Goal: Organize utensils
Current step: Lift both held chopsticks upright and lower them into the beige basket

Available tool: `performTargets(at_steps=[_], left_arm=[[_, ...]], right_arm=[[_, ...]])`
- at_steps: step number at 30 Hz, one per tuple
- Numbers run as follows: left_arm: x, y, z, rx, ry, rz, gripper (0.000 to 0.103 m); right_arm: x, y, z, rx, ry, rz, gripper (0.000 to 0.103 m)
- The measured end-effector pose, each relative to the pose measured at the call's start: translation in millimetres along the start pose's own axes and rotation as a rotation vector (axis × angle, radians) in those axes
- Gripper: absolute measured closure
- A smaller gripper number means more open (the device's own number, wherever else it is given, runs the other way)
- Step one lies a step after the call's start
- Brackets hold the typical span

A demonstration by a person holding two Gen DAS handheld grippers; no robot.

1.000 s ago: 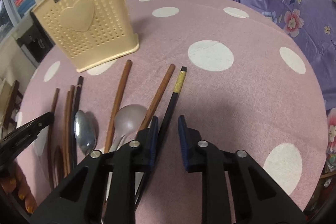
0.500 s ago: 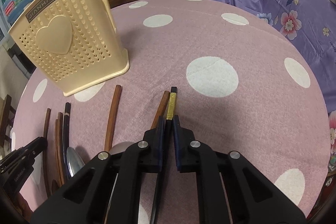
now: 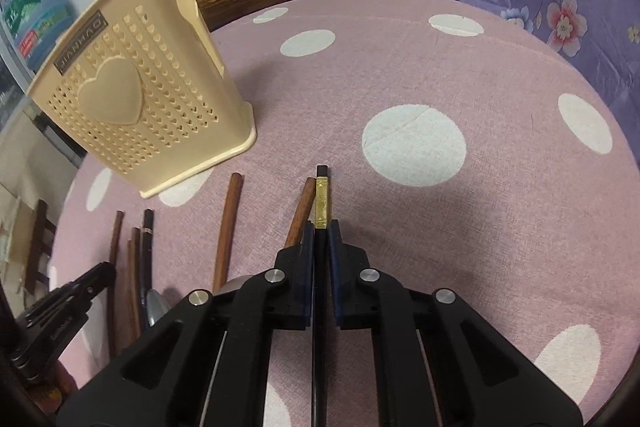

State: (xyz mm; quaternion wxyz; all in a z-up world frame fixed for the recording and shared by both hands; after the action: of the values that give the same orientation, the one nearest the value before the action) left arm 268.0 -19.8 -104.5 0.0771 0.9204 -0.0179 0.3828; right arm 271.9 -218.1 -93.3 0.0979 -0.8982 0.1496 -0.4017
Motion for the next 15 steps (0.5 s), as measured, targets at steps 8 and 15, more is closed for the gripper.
performTargets(at_steps=[8, 15], left_arm=[[34.6, -3.6, -51.3, -0.065, 0.157, -0.029, 0.095], [72.2, -5.3, -108.0, -0.097, 0.327, -0.028, 0.095]], right_arm=[[25.9, -4.2, -56.7, 0.103, 0.162, -0.014, 0.095], [65.9, -7.7, -132.5, 0.172, 0.375, -0.056, 0.095]])
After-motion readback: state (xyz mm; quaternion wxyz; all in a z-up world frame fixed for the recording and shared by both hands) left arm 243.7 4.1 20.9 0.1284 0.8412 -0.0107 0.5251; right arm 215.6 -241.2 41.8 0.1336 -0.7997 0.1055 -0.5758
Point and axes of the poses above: each gripper's, at about its wrist camera, not at the fingertips, and z roughly the way its jaws point, y to its right, x to its top, the point moved 4 cm from there along z, roughly the way its jaws point, and after that the axes turned 11 degrees about y, right-handed, at the moved point
